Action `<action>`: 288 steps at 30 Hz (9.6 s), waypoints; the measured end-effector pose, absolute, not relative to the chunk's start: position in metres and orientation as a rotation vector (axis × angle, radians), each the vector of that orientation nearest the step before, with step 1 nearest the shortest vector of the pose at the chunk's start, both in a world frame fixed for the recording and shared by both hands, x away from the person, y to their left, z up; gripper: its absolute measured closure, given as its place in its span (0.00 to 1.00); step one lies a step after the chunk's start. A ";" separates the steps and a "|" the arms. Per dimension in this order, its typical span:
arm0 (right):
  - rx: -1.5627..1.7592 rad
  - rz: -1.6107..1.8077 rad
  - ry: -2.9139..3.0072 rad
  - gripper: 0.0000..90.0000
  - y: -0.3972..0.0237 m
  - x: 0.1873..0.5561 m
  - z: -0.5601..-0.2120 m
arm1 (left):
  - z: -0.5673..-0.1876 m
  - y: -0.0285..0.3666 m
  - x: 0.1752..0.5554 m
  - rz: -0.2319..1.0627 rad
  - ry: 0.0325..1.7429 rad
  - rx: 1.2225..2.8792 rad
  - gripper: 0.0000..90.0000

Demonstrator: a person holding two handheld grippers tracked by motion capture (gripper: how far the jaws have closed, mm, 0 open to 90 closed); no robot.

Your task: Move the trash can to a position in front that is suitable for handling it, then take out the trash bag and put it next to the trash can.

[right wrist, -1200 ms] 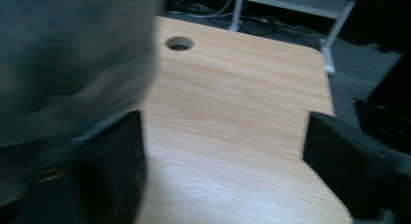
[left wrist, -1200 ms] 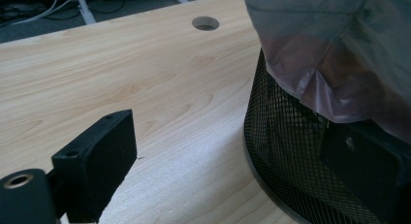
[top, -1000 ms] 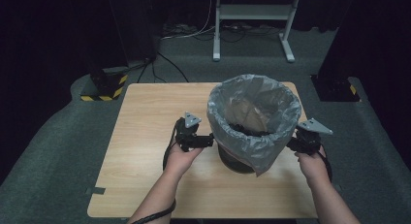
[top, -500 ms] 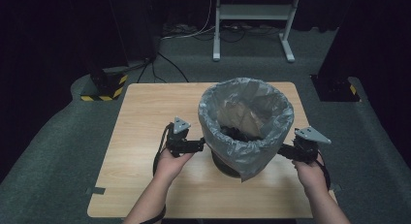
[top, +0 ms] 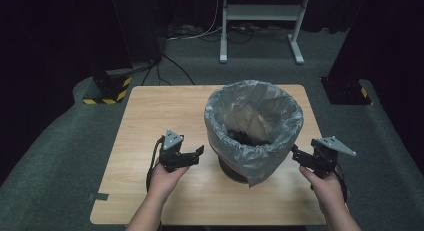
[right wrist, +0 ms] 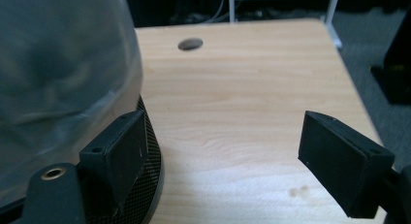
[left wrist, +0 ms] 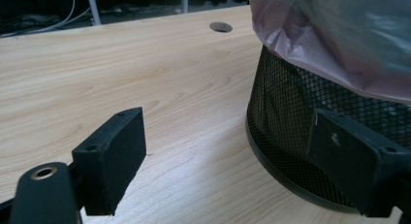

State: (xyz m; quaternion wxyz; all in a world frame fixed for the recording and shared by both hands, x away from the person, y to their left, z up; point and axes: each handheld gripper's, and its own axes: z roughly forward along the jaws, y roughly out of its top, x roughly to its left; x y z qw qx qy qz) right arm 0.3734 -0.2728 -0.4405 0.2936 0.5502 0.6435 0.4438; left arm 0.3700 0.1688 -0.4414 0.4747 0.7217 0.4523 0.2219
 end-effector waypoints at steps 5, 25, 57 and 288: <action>1.348 1.233 1.712 0.19 -0.275 0.362 -0.422 | -0.435 0.173 0.365 0.529 1.108 1.735 0.16; 1.114 1.356 1.572 0.30 -0.268 0.331 -0.357 | -0.388 0.167 0.341 0.582 0.992 1.591 0.23; 1.179 1.368 1.615 0.64 -0.225 0.351 -0.314 | -0.325 0.110 0.376 0.569 1.043 1.479 0.51; 1.399 1.032 1.863 0.21 -0.282 0.355 -0.492 | -0.185 0.129 0.327 0.828 0.574 1.060 0.99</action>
